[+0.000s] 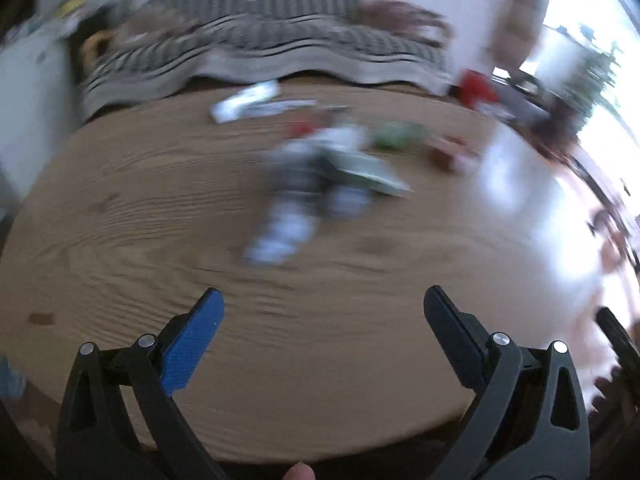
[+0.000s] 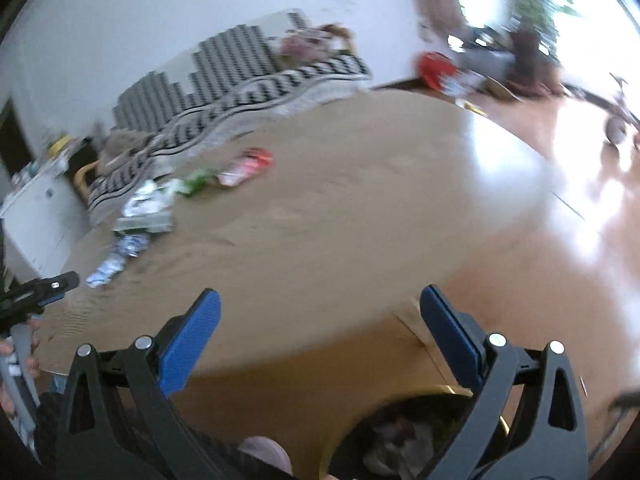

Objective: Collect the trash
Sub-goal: 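Move both open tools back over the table toward the remaining trash, then grasp the crumpled blue-white cloth with the left tool while the right tool grasps the red cigarette box, then carry the cloth and cigarette box to the black bin and open both tools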

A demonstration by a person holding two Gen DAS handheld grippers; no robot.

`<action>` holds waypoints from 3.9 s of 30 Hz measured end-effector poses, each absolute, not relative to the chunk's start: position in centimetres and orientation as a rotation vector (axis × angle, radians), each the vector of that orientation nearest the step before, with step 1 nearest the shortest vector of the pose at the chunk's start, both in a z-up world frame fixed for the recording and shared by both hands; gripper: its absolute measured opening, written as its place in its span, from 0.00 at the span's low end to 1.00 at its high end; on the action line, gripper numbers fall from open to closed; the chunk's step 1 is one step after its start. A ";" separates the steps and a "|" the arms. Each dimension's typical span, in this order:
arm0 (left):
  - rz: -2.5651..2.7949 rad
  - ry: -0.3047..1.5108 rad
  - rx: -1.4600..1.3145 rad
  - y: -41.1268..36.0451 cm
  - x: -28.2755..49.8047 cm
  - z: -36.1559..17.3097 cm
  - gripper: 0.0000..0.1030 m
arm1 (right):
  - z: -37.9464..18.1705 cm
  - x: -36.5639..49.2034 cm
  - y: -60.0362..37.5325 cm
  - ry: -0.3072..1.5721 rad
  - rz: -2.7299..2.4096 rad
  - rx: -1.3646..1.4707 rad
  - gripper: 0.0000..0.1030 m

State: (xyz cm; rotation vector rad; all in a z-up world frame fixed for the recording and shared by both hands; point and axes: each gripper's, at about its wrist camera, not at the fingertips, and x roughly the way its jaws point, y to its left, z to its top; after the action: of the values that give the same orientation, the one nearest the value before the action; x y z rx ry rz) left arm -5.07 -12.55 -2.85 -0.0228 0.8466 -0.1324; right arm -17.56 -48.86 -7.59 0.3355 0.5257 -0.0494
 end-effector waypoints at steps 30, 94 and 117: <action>-0.199 1.007 0.132 -11.6 8.2 -7.8 0.94 | -5.5 14.8 -40.2 0.744 -0.287 0.114 0.93; -0.753 0.891 0.158 -32.9 -15.1 -1.5 0.17 | -1.5 -28.1 -52.8 0.508 -0.167 0.368 0.56; -0.807 1.383 0.329 -41.8 -19.7 -25.9 0.17 | -26.2 -32.4 -57.2 0.969 -0.281 0.776 0.56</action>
State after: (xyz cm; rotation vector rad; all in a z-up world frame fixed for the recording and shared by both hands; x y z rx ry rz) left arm -19.68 -41.79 -25.85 0.3288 1.3833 -0.8075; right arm -32.43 -57.21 -26.24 0.7764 0.9691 -0.2805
